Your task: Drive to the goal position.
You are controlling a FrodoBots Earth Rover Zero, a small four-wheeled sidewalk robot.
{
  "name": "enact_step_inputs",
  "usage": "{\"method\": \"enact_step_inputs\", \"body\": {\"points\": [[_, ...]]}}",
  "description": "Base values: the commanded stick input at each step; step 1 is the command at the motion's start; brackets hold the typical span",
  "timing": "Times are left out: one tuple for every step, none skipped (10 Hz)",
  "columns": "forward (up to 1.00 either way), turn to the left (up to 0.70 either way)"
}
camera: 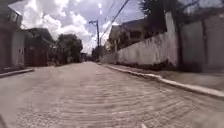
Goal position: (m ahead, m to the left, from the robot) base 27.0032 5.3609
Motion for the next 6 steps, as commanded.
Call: {"method": "enact_step_inputs", "body": {"points": [[1.0,0.19],[1.0,0.23],[1.0,0.28],[1.0,0.33],[1.0,0.38],[1.0,0.08]]}}
